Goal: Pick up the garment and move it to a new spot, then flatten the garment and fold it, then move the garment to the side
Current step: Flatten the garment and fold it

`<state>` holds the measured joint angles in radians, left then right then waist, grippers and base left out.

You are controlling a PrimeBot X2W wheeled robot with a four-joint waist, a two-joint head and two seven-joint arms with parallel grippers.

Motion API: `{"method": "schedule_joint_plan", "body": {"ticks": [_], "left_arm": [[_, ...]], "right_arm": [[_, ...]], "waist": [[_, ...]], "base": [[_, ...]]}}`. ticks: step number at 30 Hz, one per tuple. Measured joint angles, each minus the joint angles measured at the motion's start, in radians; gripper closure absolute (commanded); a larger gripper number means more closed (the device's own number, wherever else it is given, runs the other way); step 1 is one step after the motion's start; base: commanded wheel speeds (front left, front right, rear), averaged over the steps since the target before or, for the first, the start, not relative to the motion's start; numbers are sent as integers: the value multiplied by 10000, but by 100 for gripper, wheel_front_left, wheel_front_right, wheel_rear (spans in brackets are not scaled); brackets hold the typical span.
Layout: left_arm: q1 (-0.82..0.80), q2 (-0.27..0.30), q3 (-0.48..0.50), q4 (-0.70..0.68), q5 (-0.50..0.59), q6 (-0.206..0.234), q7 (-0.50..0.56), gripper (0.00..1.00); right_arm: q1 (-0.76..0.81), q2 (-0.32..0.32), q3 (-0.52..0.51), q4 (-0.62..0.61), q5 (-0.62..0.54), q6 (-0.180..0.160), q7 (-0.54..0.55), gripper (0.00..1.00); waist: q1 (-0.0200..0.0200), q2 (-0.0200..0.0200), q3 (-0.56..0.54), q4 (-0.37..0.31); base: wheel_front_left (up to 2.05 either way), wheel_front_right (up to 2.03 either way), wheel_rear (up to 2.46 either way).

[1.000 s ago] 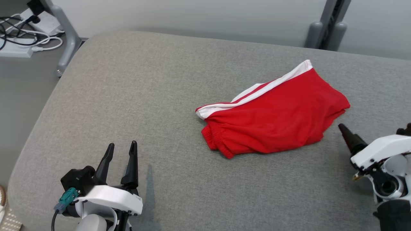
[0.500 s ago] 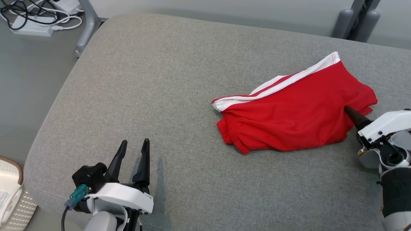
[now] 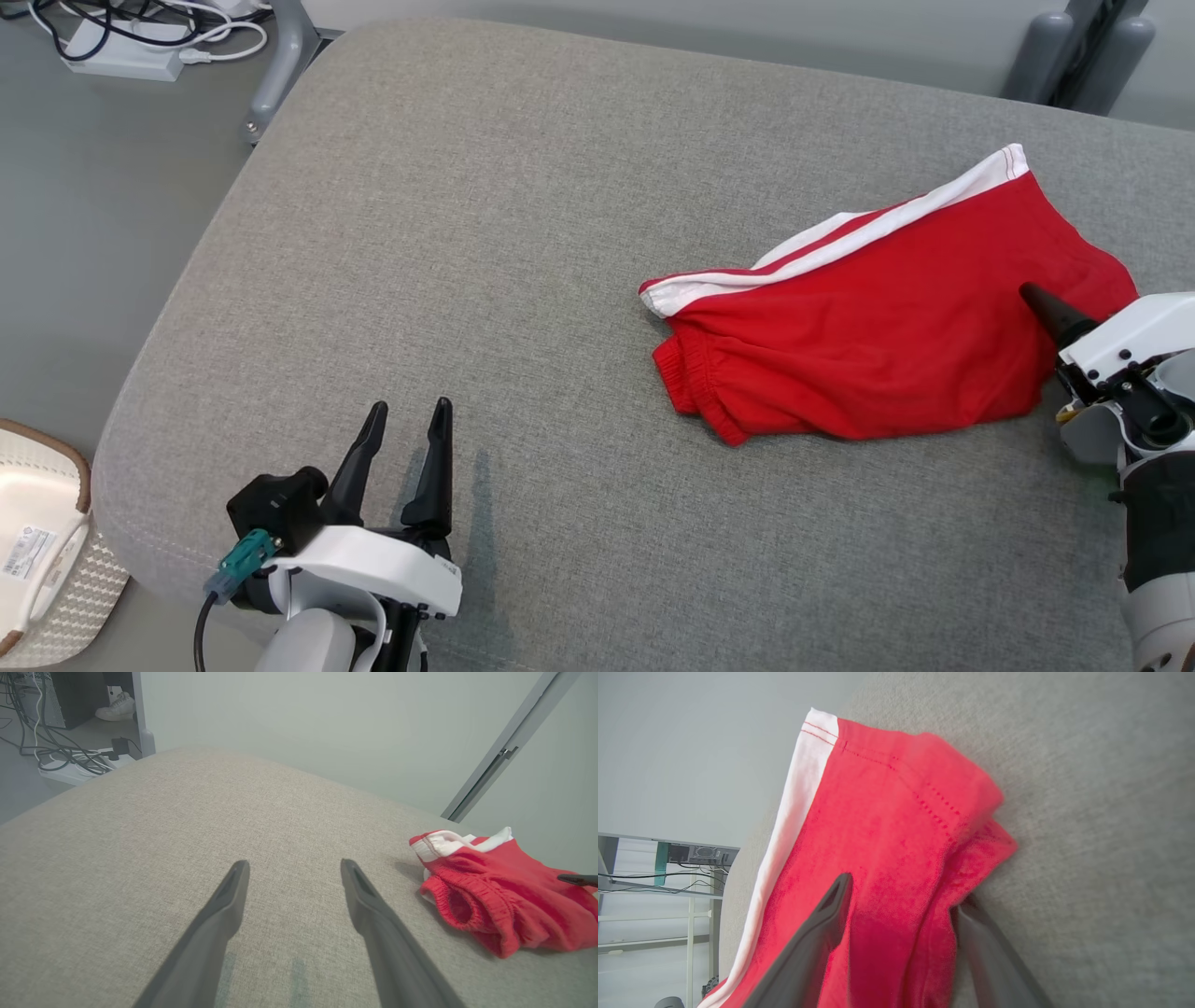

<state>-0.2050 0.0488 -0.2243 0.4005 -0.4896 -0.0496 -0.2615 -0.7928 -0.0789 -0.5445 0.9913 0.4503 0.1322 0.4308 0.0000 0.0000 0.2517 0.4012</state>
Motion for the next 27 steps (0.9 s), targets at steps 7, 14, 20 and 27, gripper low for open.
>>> {"method": "schedule_joint_plan", "body": {"ticks": [7,14,20,27], "left_arm": [[-57,2,-161,-13,-119,67,0,0],[-106,2,-251,-8,-228,115,0,0],[-119,2,-184,27,-242,128,0,0],[-126,2,-33,61,-169,138,0,0]], "right_arm": [[-378,-115,-282,485,-495,4,-42,0],[-737,-144,-290,690,-826,2,-92,100],[-675,-27,-123,646,-706,-13,-186,100],[-253,54,21,357,-159,-13,-602,100]], "waist": [[0,0,70,115],[0,0,159,199],[0,0,86,141],[0,0,-101,-133]], "base": [[0,0,0],[0,0,0],[0,0,0],[0,0,0]]}}
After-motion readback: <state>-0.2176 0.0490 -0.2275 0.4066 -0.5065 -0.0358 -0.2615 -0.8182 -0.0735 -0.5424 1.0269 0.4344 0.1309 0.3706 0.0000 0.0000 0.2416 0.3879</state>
